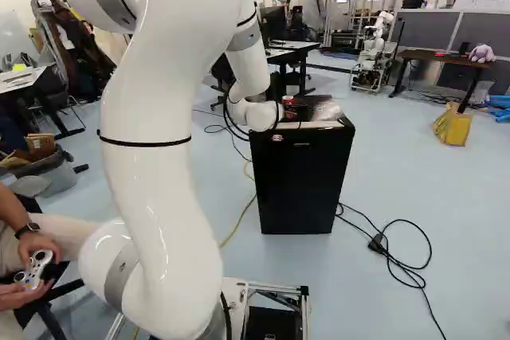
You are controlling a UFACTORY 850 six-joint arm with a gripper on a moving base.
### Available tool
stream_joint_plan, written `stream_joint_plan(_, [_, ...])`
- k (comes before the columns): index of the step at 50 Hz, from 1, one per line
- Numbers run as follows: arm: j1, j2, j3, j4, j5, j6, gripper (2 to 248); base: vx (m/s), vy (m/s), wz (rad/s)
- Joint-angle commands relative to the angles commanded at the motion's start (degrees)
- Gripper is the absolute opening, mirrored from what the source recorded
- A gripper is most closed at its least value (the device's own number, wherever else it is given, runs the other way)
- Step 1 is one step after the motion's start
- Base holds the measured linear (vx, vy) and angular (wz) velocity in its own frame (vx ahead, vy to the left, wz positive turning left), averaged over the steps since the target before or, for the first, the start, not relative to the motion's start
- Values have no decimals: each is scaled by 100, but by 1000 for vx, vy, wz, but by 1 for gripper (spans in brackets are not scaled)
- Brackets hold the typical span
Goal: Grab a drink from the fridge
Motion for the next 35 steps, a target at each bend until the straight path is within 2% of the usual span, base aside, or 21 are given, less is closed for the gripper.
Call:
stream_joint_plan(1, [0, 0, 0, 0, 0, 0, 234, 0, 0, 0])
stream_joint_plan(5, [0, 0, 0, 0, 0, 0, 234, 0, 0, 0])
stream_joint_plan(6, [0, 0, 0, 0, 0, 0, 198, 0, 0, 0])
stream_joint_plan(10, [0, 0, 0, 0, 0, 0, 198, 0, 0, 0])
stream_joint_plan(11, [0, 0, 0, 0, 0, 0, 160, 0, 0, 0])
stream_joint_plan(15, [0, 0, 0, 0, 0, 0, 160, 0, 0, 0])
stream_joint_plan(16, [0, 0, 0, 0, 0, 0, 122, 0, 0, 0])
stream_joint_plan(21, [0, 0, 0, 0, 0, 0, 122, 0, 0, 0])
stream_joint_plan(22, [0, 0, 0, 0, 0, 0, 93, 0, 0, 0])
stream_joint_plan(35, [0, 58, 5, 0, 0, 0, 91, 0, 0, 0])
